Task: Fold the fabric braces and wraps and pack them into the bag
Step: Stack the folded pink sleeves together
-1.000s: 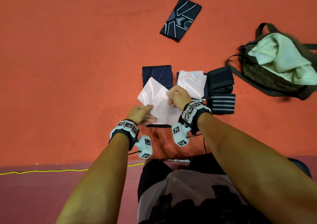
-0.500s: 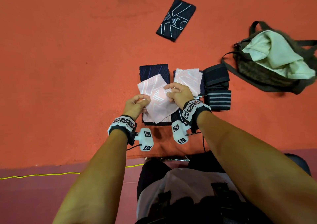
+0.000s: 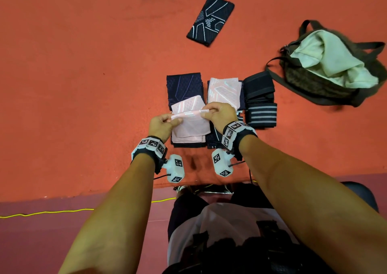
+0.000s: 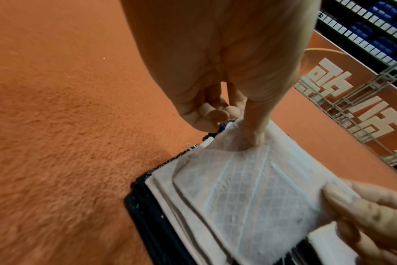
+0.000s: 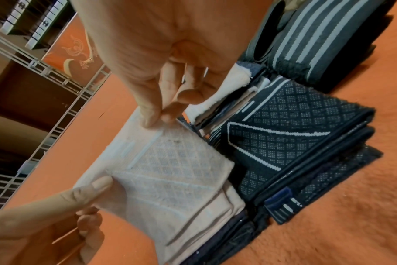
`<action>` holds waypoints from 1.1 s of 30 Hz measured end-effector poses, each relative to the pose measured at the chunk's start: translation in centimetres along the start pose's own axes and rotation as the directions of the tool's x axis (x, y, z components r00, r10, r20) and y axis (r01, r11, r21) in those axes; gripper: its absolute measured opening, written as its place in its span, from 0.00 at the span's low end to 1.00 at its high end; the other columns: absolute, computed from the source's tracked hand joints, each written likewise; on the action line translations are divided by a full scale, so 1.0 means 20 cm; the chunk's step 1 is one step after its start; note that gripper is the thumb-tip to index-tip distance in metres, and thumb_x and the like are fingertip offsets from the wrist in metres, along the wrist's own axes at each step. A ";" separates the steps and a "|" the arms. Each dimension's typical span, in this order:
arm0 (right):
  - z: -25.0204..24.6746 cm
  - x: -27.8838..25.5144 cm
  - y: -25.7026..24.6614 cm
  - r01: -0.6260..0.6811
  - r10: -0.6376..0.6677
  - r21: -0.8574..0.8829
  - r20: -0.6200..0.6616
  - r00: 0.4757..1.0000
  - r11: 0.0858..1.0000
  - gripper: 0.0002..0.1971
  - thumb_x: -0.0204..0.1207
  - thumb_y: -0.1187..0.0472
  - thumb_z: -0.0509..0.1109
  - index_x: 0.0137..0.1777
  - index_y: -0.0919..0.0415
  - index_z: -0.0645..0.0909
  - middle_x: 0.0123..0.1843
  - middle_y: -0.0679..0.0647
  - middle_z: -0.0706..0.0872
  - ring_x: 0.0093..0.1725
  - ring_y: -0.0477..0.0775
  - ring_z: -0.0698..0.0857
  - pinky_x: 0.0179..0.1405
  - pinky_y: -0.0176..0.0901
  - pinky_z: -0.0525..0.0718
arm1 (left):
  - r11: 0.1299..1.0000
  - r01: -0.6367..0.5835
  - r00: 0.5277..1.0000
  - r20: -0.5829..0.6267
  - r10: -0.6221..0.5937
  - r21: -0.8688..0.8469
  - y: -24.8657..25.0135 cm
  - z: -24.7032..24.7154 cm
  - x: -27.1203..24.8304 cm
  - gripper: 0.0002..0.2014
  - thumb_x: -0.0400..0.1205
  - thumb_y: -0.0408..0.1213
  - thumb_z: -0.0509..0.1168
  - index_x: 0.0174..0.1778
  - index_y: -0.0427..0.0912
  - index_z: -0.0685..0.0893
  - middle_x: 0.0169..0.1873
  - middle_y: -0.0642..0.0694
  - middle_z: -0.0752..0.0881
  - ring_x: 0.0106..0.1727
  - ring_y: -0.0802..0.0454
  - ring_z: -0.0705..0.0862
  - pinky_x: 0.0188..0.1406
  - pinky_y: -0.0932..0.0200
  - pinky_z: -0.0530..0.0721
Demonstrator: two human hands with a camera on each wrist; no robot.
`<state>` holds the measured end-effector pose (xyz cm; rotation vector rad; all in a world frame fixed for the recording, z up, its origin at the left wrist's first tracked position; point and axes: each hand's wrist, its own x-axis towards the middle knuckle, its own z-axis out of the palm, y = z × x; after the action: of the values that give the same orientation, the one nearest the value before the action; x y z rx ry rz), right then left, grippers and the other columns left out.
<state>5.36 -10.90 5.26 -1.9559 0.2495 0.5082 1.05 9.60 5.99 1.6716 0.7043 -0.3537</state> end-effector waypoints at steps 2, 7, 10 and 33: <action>-0.02 0.00 0.01 0.036 -0.037 -0.033 -0.010 0.999 0.999 0.06 0.71 0.60 0.81 0.46 0.50 0.89 0.49 0.53 0.84 0.44 0.49 0.83 0.49 0.32 0.81 | 1.000 -0.015 1.000 -0.001 0.015 -0.013 0.01 0.00 -0.01 0.09 0.78 0.26 0.74 0.37 0.44 0.85 0.26 0.54 0.82 0.24 0.67 0.79 0.30 0.73 0.77; -0.06 -0.03 0.01 0.049 -0.049 0.011 0.024 0.999 0.999 0.07 0.76 0.60 0.76 0.44 0.47 0.83 0.46 0.48 0.87 0.48 0.50 0.84 0.51 0.38 0.79 | 0.999 -0.028 0.999 0.044 0.030 -0.034 0.05 0.04 -0.06 0.07 0.80 0.29 0.73 0.41 0.45 0.86 0.35 0.55 0.89 0.38 0.59 0.86 0.48 0.59 0.85; -0.07 -0.02 -0.01 0.026 -0.028 0.048 0.057 0.998 0.999 0.07 0.78 0.55 0.73 0.42 0.41 0.80 0.46 0.50 0.89 0.48 0.56 0.86 0.55 0.51 0.86 | 0.998 -0.043 0.998 0.039 0.045 -0.051 0.09 0.07 -0.09 0.04 0.81 0.32 0.72 0.44 0.45 0.84 0.41 0.48 0.88 0.42 0.54 0.86 0.51 0.57 0.84; 0.24 0.01 0.05 -0.215 0.207 -0.167 -0.066 0.976 0.962 0.12 0.74 0.65 0.74 0.55 0.55 0.77 0.58 0.55 0.82 0.56 0.55 0.82 0.54 0.41 0.78 | 0.953 -0.023 0.973 0.226 -0.049 0.303 -0.14 -0.06 0.13 0.26 0.75 0.27 0.70 0.56 0.54 0.61 0.43 0.43 0.80 0.43 0.42 0.82 0.39 0.49 0.88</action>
<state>4.01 -7.01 2.73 -2.1246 0.4618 0.6403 1.10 11.69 2.51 1.8771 0.5037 -0.6841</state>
